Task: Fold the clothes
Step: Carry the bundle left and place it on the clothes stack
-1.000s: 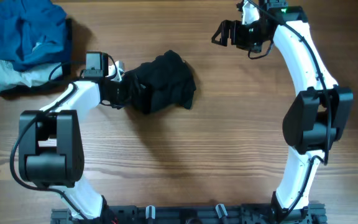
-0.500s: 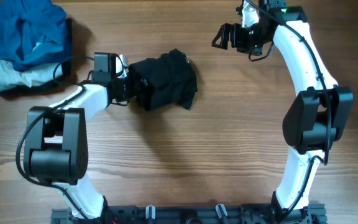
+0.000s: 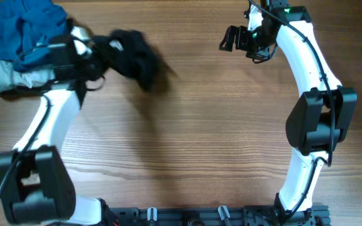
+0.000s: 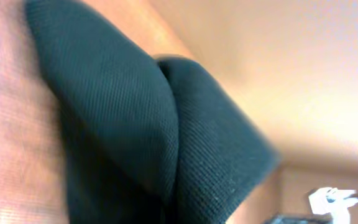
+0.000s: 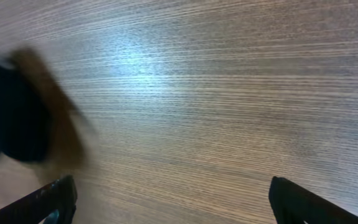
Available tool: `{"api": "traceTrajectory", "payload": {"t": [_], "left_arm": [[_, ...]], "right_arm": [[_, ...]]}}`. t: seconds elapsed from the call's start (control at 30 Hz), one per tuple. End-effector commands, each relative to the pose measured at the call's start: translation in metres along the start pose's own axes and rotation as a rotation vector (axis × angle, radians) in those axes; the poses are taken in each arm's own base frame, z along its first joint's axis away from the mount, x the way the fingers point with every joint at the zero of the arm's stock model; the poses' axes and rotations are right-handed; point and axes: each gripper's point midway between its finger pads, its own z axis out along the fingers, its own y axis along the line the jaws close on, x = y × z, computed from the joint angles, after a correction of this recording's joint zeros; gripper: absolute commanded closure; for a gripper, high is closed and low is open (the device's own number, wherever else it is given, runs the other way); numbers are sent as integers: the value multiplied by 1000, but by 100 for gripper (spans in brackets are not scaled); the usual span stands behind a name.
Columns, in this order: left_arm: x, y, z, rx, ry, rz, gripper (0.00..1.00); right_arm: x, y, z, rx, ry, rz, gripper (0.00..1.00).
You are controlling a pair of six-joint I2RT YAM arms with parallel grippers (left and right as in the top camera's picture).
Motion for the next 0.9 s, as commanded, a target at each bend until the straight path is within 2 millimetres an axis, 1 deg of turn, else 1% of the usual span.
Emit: {"api": "traceTrajectory", "payload": {"t": [0.0, 0.13, 0.17, 0.27, 0.33, 0.37, 0.4, 0.43, 0.47, 0.5, 0.57, 0.63, 0.7, 0.8, 0.87], "left_arm": [[-45, -44, -34, 187, -94, -134, 96], [-73, -67, -50, 306, -177, -167, 96], [-86, -80, -59, 368, -221, -154, 96], [-113, -109, -86, 501, -328, -99, 96], [-132, -116, -101, 525, -392, -84, 96], [-145, -117, -110, 524, -435, -81, 96], [-160, -115, -121, 517, -496, -84, 96], [-172, -112, -130, 508, -545, -89, 96], [-189, -107, -144, 499, -621, -93, 96], [-201, -105, -157, 503, -684, -86, 96], [-216, -103, -176, 514, -779, -64, 96], [-229, -102, -194, 515, -872, -14, 96], [-241, -96, -212, 477, -985, 59, 96], [-250, -88, -222, 348, -1103, 207, 96], [-252, -85, -222, 298, -1127, 264, 96]], "right_arm": [[-6, 0, -12, 16, -34, 9, 0], [-5, 0, -12, 17, -30, 11, 1], [-4, 0, -12, 18, -26, 12, 1], [-4, -1, -12, 18, -24, 13, 1], [-4, -1, -12, 18, -24, 13, 1], [-4, -1, -12, 18, -23, 13, 0], [-3, -1, -12, 19, -19, 15, 0], [-2, -1, -12, 19, -17, 14, 1], [-2, -1, -12, 20, -16, 13, 1], [-2, -1, -12, 20, -15, 13, 0], [-2, -1, -12, 19, -16, 13, 0], [-2, 0, -12, 16, -15, 13, 1], [-2, 0, -12, 16, -14, 15, 1], [1, -1, -12, 18, -4, 19, 1], [3, -2, -12, 21, 5, 22, 0]]}}
